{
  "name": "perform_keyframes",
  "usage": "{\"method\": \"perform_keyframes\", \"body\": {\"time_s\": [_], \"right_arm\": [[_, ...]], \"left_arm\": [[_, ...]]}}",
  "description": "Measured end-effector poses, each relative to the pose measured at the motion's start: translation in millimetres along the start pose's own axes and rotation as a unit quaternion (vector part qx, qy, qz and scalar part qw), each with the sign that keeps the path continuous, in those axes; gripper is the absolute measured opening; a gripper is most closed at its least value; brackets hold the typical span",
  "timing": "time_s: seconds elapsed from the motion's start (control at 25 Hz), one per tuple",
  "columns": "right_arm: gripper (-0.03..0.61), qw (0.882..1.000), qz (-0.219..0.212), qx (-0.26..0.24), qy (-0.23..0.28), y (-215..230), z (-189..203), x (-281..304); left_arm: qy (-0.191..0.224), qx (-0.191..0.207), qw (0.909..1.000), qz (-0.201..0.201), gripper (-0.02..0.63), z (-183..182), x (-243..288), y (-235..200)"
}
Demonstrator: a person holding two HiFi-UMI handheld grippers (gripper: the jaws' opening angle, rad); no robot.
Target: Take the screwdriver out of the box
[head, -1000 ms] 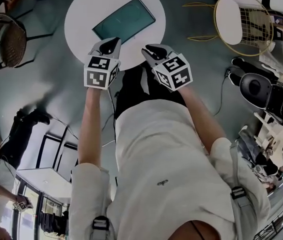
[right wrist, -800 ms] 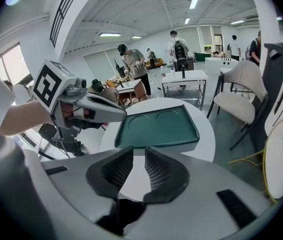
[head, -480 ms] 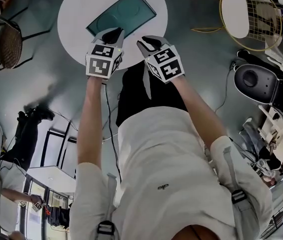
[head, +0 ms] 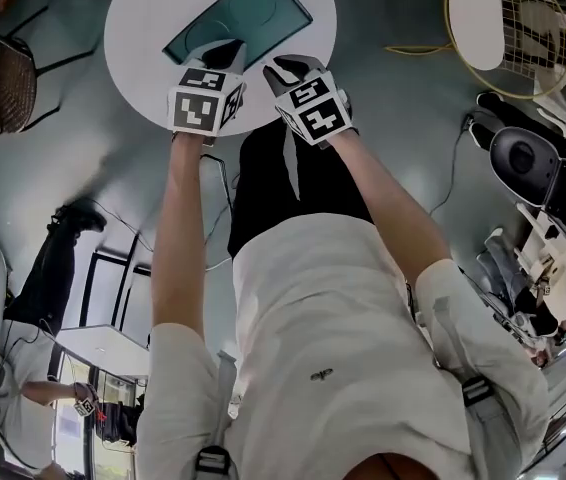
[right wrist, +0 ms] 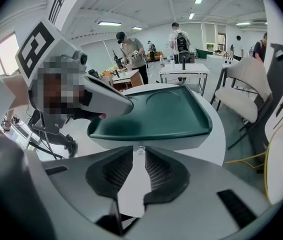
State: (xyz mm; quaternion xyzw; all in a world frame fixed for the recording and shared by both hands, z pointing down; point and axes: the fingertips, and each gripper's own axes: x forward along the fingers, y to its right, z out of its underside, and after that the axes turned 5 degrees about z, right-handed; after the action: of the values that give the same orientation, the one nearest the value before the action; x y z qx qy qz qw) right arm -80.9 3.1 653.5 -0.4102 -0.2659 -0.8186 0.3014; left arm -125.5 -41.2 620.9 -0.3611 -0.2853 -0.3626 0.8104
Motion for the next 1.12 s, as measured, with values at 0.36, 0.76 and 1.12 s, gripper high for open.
{"method": "perform_keyframes", "body": {"time_s": [0.36,0.76,1.12], "right_arm": [[0.081,1.000,0.012,-0.008,-0.014,-3.7,9.2,21.0],[0.084,0.999,0.018,-0.024,-0.021,3.3,10.0,32.0],[0.076,0.999,0.015,-0.027,-0.024,4.9,18.4,33.5]], "left_arm": [[-0.013,-0.003,0.9999,0.000,0.011,6.0,6.1,-5.3],[-0.055,0.040,0.9977,0.000,0.011,10.7,24.2,0.7],[-0.062,0.039,0.9972,0.011,0.009,12.6,27.9,5.0]]}}
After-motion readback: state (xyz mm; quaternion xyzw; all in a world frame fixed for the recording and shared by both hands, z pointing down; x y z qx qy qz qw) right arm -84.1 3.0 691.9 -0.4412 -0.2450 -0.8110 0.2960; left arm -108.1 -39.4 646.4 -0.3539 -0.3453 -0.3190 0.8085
